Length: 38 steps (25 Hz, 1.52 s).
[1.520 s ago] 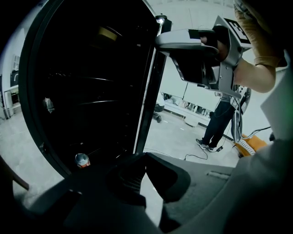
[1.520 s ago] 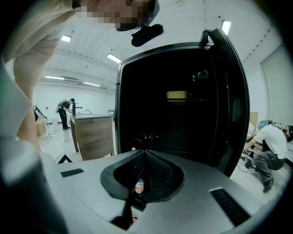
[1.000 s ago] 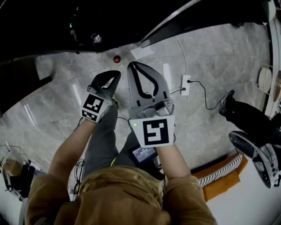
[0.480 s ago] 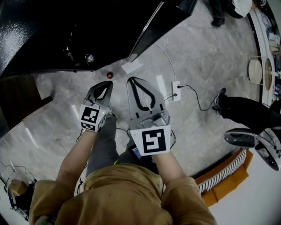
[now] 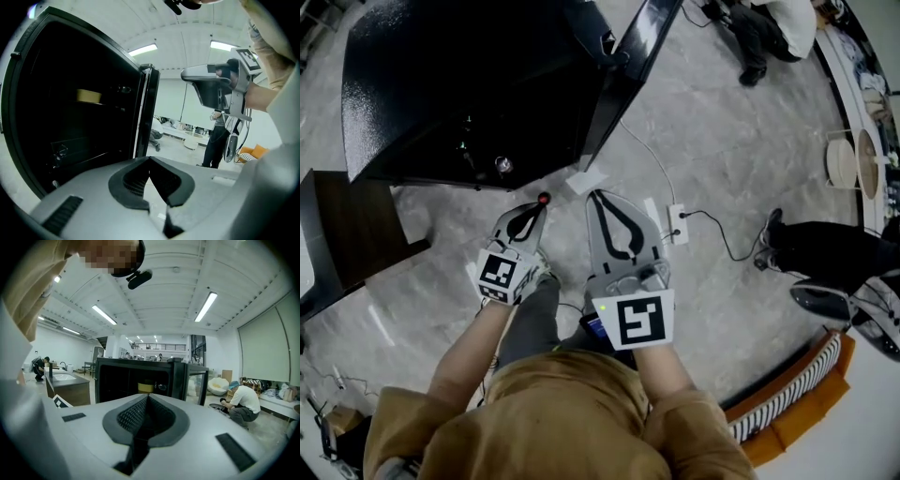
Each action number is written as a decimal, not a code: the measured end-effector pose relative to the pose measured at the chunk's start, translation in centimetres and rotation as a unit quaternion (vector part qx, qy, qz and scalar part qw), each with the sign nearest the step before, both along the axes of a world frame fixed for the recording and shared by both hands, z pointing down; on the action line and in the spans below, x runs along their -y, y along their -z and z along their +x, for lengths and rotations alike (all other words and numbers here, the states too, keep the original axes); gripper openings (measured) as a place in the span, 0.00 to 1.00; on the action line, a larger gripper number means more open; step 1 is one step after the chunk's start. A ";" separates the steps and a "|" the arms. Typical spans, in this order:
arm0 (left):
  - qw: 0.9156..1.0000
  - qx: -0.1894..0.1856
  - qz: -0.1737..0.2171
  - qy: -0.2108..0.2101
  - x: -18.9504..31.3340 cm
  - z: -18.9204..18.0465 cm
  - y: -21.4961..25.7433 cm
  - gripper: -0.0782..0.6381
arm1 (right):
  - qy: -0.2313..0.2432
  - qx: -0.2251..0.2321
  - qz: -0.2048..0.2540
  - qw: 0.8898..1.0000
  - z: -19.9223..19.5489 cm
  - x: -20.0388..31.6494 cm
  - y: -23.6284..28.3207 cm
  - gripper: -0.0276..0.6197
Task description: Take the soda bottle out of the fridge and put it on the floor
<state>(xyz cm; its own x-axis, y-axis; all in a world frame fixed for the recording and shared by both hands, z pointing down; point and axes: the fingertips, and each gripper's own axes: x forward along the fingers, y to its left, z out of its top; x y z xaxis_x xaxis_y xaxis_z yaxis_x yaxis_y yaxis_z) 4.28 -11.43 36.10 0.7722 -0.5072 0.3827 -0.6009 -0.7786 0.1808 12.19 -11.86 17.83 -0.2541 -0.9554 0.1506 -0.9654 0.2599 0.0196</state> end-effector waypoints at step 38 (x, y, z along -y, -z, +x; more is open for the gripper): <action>0.991 -0.050 0.117 0.035 -5.1 3.4 19.6 0.11 | 0.022 0.035 0.098 0.994 9.4 -7.5 14.4 0.05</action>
